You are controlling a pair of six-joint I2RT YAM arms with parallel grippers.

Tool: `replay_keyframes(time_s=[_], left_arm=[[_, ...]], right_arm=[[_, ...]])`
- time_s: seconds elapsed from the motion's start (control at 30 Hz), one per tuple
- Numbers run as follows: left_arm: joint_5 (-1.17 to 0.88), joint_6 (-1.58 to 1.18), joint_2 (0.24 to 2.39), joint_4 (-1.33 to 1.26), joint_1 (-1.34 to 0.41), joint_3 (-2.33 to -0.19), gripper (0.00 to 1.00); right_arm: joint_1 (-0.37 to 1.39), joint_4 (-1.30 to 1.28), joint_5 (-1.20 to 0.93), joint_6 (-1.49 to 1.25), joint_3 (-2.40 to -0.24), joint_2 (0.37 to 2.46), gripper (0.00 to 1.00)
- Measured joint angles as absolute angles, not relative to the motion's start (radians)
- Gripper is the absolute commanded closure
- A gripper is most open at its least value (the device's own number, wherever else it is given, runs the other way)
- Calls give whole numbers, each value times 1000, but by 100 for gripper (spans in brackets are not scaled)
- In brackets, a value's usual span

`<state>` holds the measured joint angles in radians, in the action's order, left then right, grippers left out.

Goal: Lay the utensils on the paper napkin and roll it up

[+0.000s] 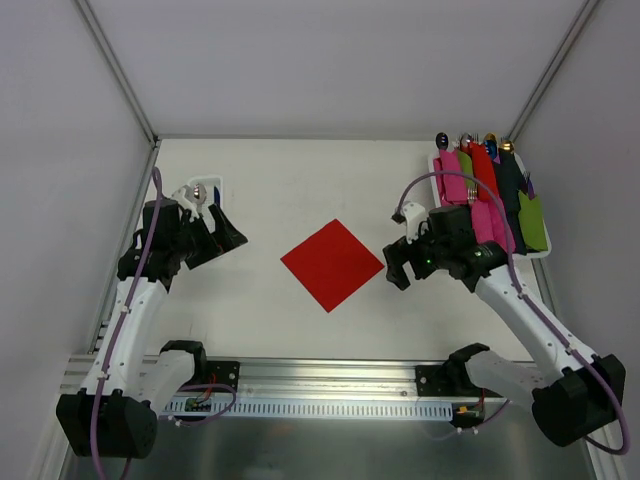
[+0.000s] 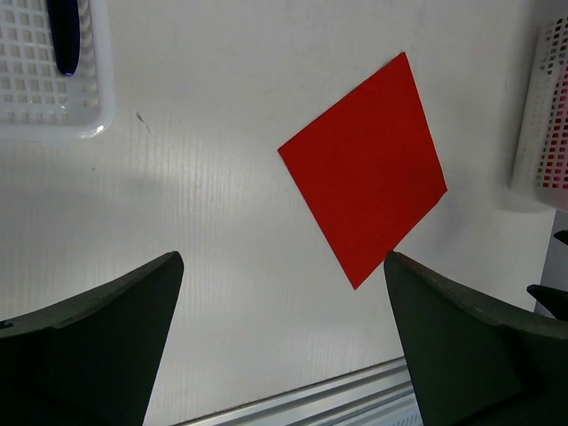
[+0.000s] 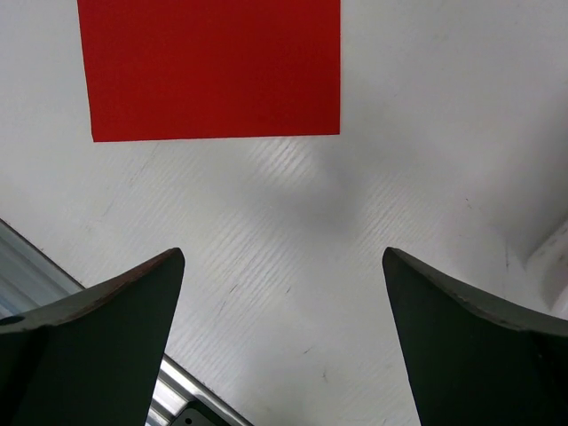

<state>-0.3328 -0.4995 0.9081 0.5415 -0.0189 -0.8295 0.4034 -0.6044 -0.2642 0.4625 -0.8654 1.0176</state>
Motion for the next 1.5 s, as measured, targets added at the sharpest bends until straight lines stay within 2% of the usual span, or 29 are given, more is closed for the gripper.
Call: replay_keyframes(time_s=[0.4,0.87,1.17,1.5], left_arm=[[-284,-411,969,554,-19,-910,1],[-271,-411,984,560,-19,-910,1],[-255,-410,934,562,-19,-884,1],[-250,-410,921,562,-19,-884,1]], right_arm=[[667,-492,-160,474,-931,1324,1],[775,-343,17,497,-1108,1695,4],[820,-322,28,509,-1160,1832,5],[852,-326,-45,491,-1228,1882,5]])
